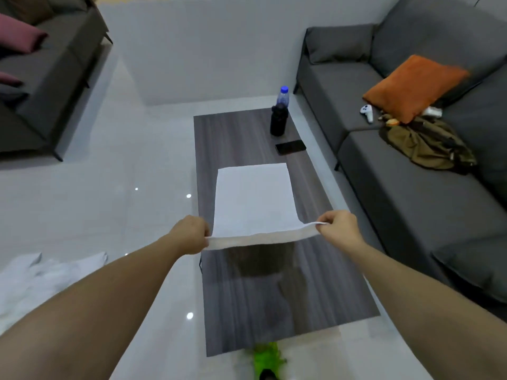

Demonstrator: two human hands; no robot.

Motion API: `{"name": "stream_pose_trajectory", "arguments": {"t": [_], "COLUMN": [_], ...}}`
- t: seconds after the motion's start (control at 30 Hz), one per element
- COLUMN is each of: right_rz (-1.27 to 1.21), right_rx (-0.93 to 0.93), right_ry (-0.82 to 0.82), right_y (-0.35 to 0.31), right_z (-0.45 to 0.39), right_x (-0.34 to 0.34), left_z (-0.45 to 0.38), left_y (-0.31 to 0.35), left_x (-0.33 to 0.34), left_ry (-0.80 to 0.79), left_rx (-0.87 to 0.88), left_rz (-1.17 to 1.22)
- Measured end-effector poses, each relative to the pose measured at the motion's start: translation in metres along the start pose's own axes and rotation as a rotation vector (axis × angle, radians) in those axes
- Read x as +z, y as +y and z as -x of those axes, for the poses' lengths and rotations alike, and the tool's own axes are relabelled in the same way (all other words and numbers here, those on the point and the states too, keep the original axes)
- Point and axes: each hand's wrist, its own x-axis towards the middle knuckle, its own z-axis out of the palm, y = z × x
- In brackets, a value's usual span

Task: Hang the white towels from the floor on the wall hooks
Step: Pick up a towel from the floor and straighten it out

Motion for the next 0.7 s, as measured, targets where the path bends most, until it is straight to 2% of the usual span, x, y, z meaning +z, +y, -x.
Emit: {"name": "stream_pose_trajectory", "arguments": {"t": [0.17, 0.33, 0.5, 0.7], "right_rz": [0.064, 0.064, 0.082, 0.076], "right_rx": [0.072, 0.074, 0.12, 0.119], "right_ry": [-0.062, -0.049, -0.022, -0.017], "right_y": [0.047, 0.067, 0.065, 0.043], "right_z": [0.093, 0.134, 0.11, 0.009], "right_x": [0.032, 0.05, 0.052, 0.048], "left_z": [0.06, 0.086, 0.061, -0.027], "left_y": [-0.013, -0.023, -0.021, -0.014], "left_x": [0.066, 0.094, 0.078, 0.043], "left_ry": [-0.154, -0.056, 0.073, 0.153], "left_rx": [0.072, 0.02, -0.045, -0.061], "left_rz": [-0.004, 0.085, 0.134, 0.151]}}
